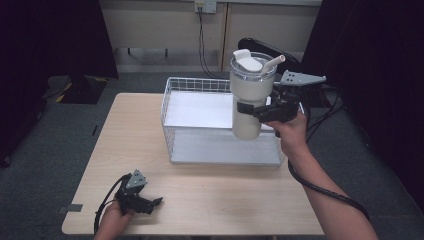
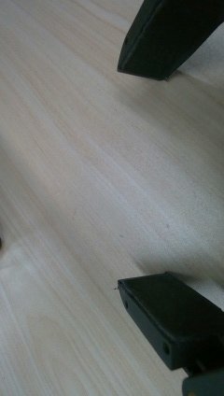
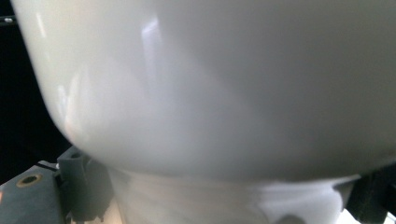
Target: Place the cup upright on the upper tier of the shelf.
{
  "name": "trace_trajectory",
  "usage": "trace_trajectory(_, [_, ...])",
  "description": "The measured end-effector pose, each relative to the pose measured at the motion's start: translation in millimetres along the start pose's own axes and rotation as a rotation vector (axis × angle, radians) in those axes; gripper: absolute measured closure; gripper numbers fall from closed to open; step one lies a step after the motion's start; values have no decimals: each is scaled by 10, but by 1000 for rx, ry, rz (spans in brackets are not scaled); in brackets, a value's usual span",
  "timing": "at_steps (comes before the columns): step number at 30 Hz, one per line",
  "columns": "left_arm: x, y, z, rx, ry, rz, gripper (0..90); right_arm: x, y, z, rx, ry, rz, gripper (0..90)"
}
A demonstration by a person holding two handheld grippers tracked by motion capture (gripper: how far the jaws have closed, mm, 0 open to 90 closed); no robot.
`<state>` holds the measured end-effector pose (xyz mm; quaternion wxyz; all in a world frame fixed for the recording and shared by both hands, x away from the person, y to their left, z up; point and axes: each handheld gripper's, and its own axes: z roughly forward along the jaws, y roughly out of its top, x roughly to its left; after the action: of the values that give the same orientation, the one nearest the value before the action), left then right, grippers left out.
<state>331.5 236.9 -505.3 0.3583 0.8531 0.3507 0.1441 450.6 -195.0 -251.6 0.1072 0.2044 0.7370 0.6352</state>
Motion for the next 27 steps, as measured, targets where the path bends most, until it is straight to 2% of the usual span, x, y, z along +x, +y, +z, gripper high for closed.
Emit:
trace_trajectory(7, [-1,0,0,-1,0,-1,0,-69,33,45,10,-23,4,97])
trace_trajectory(27, [-2,0,0,-3,2,-2,0,-204,138,177,-10,-63,1,97])
